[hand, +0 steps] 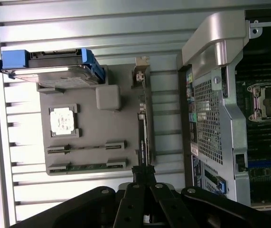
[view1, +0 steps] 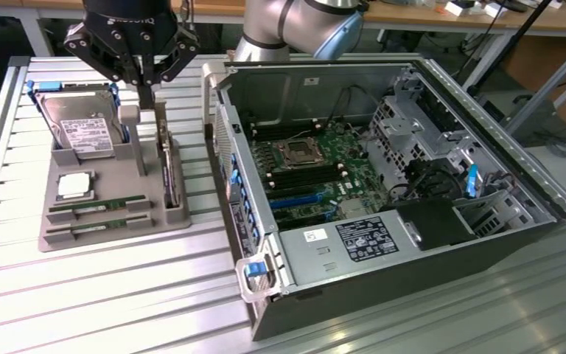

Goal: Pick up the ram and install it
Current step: 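Reach for the ram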

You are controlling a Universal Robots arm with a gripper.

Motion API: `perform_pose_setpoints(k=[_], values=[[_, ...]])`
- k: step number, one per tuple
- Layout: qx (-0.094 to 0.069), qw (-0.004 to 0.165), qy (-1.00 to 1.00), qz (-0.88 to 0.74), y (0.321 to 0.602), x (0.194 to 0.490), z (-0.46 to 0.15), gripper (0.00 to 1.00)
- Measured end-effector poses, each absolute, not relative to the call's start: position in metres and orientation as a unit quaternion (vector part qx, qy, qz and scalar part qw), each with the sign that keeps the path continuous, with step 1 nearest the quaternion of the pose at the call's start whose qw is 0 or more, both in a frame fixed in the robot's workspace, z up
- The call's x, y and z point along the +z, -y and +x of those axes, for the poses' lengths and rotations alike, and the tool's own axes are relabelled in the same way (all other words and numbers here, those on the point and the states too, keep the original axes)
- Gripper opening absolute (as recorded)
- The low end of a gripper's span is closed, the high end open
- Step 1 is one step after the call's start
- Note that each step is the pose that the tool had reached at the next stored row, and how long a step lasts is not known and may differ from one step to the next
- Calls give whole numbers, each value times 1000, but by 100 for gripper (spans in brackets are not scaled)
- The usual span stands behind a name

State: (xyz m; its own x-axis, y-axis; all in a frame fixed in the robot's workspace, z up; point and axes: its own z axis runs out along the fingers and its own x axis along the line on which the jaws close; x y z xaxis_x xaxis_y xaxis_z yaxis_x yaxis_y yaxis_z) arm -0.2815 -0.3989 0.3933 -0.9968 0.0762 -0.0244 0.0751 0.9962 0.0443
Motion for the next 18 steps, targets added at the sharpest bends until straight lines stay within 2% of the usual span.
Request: perform_pose_setpoints(k=[18], values=[[22, 13, -999, 38, 399, 393, -294, 10]])
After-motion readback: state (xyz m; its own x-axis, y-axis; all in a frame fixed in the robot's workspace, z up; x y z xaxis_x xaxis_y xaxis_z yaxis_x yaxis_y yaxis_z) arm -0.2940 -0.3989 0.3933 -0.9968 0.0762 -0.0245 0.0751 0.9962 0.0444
